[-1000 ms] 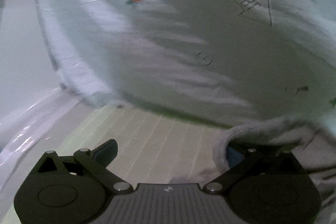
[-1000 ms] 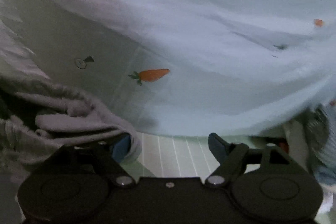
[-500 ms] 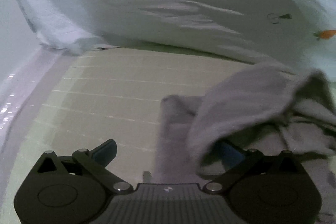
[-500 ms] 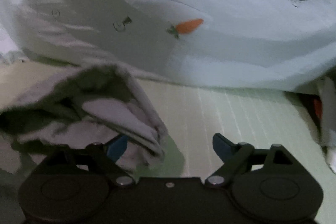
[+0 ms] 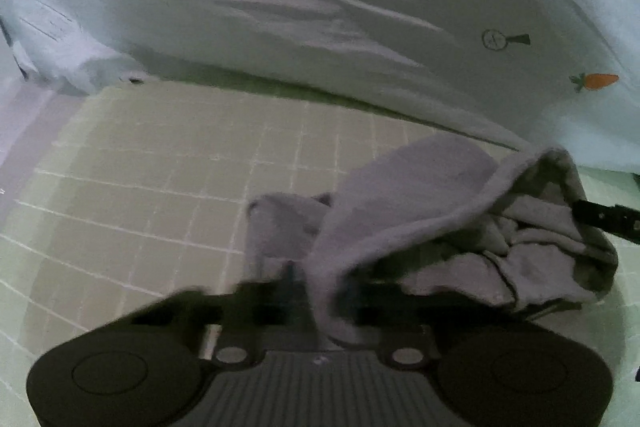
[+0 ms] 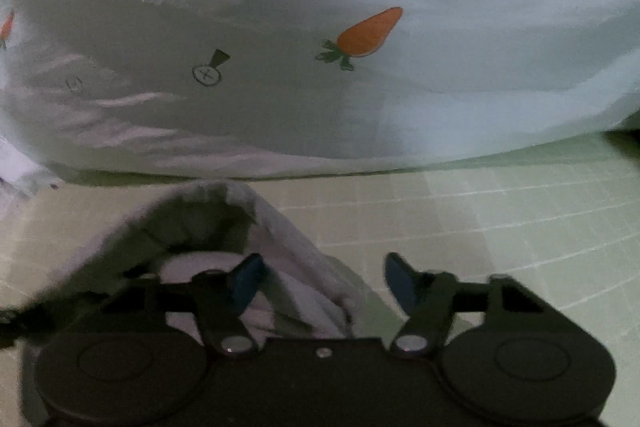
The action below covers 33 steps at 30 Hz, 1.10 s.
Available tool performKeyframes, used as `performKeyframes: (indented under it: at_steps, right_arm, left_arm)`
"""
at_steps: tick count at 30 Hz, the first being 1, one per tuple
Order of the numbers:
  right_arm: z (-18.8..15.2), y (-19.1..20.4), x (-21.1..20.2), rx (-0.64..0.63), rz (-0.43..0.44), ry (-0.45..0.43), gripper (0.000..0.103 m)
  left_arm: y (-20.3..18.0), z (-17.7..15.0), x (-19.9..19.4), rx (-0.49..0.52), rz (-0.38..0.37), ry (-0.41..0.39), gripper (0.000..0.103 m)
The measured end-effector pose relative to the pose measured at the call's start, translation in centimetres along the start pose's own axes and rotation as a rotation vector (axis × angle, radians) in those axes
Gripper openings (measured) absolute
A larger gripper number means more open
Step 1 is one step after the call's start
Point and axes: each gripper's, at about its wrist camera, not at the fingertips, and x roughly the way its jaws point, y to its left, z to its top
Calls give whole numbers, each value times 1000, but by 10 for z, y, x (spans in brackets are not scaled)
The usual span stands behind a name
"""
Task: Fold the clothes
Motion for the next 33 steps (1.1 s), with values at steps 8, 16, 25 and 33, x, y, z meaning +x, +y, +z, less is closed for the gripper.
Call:
performKeyframes:
  at_steps: [8,16,25,33]
  right_arm:
    - [-3,3,-50,-54,5,-124,5]
    - [-54,13,-126,-95,56,-150,5]
    - [-112,21,-158,-116,9,-38,88]
    - [-168,2,-187,-89,-24,101,95]
  left_arm:
    - [21,3,-51,-125,-52,-159,9]
    - [34,-49,-66,-179,-39,-61,20]
    - [25,-96,-91,-160,56,13,88]
    - [42,-161,-104,-177,93,163,88]
